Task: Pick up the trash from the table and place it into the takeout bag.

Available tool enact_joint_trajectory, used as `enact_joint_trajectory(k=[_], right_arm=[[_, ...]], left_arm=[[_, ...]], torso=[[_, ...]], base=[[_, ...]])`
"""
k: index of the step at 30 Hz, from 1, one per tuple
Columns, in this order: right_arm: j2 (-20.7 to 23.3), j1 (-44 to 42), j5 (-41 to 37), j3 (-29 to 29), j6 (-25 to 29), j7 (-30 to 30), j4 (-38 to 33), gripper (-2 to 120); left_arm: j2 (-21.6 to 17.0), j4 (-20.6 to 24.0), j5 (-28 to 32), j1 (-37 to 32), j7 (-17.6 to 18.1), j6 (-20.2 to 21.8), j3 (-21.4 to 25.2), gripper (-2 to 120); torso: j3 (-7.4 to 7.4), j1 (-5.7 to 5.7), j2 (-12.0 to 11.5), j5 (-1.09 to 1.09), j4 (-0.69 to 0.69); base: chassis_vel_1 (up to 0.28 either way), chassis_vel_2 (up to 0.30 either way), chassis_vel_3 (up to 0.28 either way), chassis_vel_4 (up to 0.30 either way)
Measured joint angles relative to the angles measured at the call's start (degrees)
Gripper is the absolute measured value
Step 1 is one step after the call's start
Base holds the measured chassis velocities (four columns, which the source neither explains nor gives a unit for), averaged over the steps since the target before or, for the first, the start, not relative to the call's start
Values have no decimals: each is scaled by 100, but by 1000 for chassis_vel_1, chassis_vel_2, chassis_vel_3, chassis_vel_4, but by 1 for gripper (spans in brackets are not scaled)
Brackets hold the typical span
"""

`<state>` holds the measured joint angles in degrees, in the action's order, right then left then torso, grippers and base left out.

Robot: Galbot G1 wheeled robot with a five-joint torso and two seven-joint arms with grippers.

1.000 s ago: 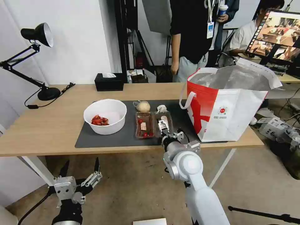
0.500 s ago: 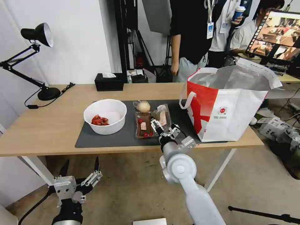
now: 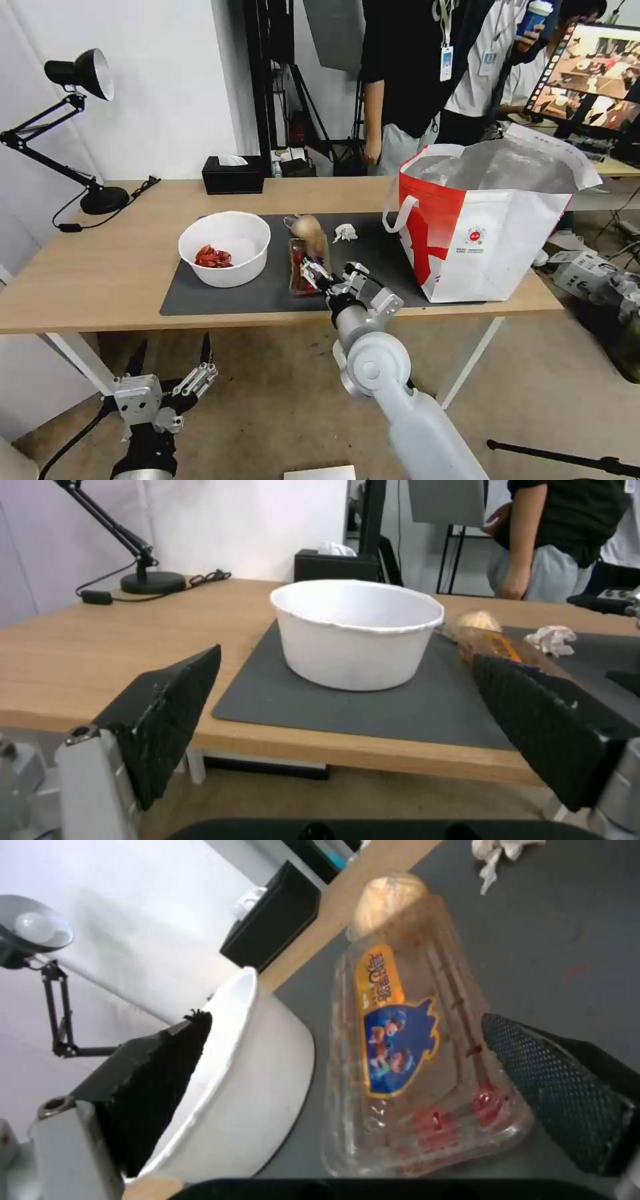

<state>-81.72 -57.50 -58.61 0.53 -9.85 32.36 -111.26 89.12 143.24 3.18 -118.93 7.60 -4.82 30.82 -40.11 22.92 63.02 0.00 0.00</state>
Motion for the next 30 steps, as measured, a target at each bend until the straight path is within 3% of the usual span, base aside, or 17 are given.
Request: enact_joint_trajectory(k=[16, 25, 27, 30], right_arm=[[702, -86, 351, -217, -258, -201, -458, 100], [1401, 407, 335, -174, -300, -422, -307, 97], [1689, 697, 203, -50, -307, -475, -202, 86], [1903, 925, 58, 70, -315, -481, -124, 77]], left_arm=[[-126, 0, 224, 61, 2, 52, -6, 100], [-527, 0, 987, 383, 30, 682, -120, 100], [-782, 0, 1414, 682, 179, 1050, -179, 100], [-982, 0, 1606, 937, 270, 1231, -253, 100]], torso=[[0, 0, 0, 1, -1], [0, 0, 0, 1, -1], [0, 0, 0, -1, 0], [0, 0, 0, -1, 0]], base=[[0, 0, 0, 0], [0, 0, 0, 0], [0, 0, 0, 0], [0, 0, 0, 0]])
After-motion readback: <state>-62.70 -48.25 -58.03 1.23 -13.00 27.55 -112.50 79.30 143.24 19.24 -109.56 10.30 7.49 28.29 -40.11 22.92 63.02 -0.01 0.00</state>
